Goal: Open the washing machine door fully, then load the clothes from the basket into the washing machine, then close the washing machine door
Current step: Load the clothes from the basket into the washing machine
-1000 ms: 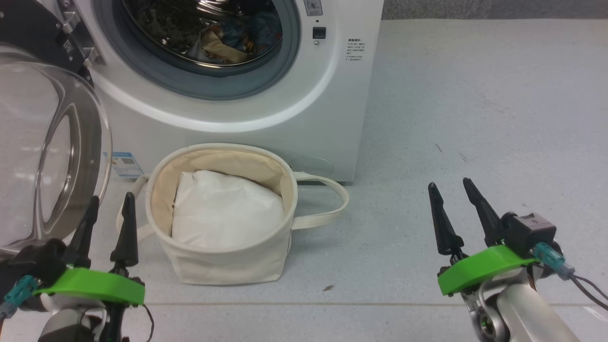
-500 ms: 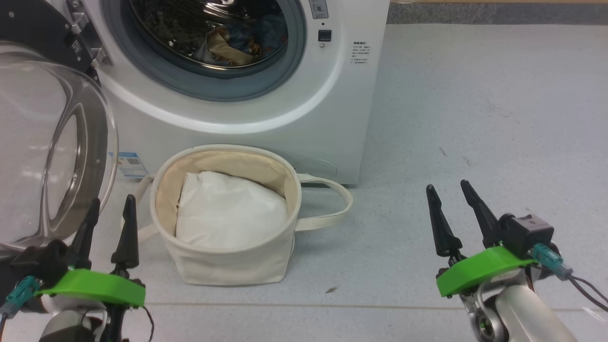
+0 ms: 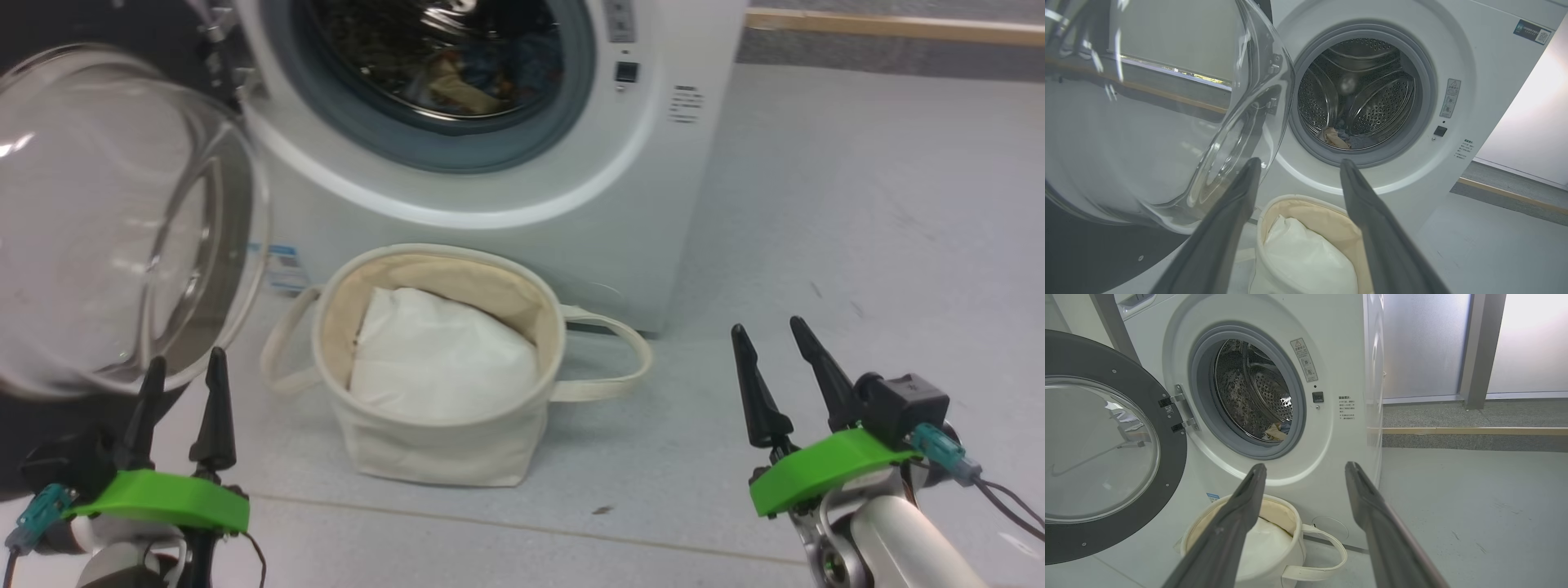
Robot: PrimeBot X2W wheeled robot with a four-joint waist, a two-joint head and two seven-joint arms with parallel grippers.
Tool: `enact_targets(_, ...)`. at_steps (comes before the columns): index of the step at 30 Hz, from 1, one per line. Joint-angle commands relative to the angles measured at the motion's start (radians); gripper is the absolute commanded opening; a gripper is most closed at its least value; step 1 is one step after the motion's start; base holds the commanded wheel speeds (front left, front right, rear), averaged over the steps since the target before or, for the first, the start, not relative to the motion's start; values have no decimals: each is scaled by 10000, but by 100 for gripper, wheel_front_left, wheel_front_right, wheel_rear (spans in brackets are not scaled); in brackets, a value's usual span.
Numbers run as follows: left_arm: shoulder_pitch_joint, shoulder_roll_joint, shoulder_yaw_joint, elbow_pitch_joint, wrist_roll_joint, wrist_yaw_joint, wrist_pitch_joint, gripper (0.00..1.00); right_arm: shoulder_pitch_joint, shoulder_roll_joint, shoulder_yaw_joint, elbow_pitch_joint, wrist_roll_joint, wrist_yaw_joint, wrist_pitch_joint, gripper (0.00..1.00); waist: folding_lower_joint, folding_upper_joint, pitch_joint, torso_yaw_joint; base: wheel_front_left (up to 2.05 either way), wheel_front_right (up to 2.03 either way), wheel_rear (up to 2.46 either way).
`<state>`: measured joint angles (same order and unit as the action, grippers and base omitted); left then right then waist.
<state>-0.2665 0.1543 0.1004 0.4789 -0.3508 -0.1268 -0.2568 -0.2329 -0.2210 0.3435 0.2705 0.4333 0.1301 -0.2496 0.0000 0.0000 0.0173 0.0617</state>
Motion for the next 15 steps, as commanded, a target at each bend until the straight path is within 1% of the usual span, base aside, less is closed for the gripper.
enact_targets(1, -293, 193, 431, -457, 152, -21, -49, 100, -36, -59, 170, -253, 82, 6, -122, 100, 0, 0, -62, 422, 0, 0, 0)
enact_targets(2, -293, 193, 431, -457, 152, -21, -49, 100, -36, -59, 170, -253, 82, 6, -122, 100, 0, 0, -62, 422, 0, 0, 0)
enact_targets(3, -266, 174, 478, -543, 237, -24, -49, 100, -32, -58, 173, -250, 91, 6, -122, 100, 0, 0, -74, 564, 0, 0, 0)
enact_targets(15, 45, -71, 839, -788, 863, -35, -49, 100, 60, -22, 207, -131, 194, 6, -122, 100, 0, 0, -327, 2477, 0, 0, 0)
